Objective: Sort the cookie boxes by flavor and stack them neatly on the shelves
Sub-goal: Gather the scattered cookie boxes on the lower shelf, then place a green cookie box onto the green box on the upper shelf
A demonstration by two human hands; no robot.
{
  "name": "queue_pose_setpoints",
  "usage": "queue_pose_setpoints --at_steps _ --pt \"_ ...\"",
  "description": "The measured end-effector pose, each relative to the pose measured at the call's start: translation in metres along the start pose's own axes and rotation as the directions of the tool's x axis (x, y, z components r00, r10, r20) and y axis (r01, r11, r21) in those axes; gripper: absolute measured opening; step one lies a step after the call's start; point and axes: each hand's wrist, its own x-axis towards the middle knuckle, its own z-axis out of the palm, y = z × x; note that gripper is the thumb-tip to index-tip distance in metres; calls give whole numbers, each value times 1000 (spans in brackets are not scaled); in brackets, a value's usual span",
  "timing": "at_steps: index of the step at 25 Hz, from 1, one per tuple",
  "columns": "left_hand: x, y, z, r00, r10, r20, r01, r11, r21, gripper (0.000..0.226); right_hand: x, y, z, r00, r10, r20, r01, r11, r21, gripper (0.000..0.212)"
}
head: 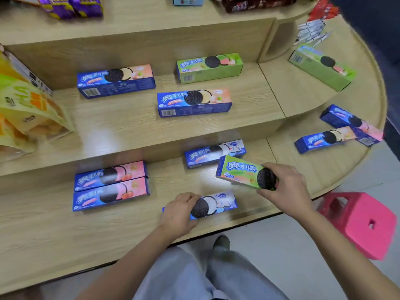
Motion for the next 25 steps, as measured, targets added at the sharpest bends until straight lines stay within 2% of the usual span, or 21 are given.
queue_pose_setpoints --at_steps 5,13,19,21,23,25 --pt "33 25 17 994 -103 -48 101 994 -43 61 18 41 -15 1000 -7 21 7 1000 -5 66" --pt "55 21 42 998 38 48 -39 999 1 63 51 56 -15 998 -29 49 31 999 -37 65" --pt "72 37 46 993 77 93 -75 997 -19 65 80 52 -23 991 -117 64 118 993 -8 66" --pt "74 46 36 998 62 20 -61 998 -22 63 92 50 -28 983 -166 80 166 986 2 66" --pt "73 66 10 981 -20 -192 -2 994 -113 57 105 46 -40 970 -225 92 225 974 13 65" --pt "81 87 -34 894 -63 -445 -39 976 -216 49 122 41 -58 952 -296 83 295 955 22 63"
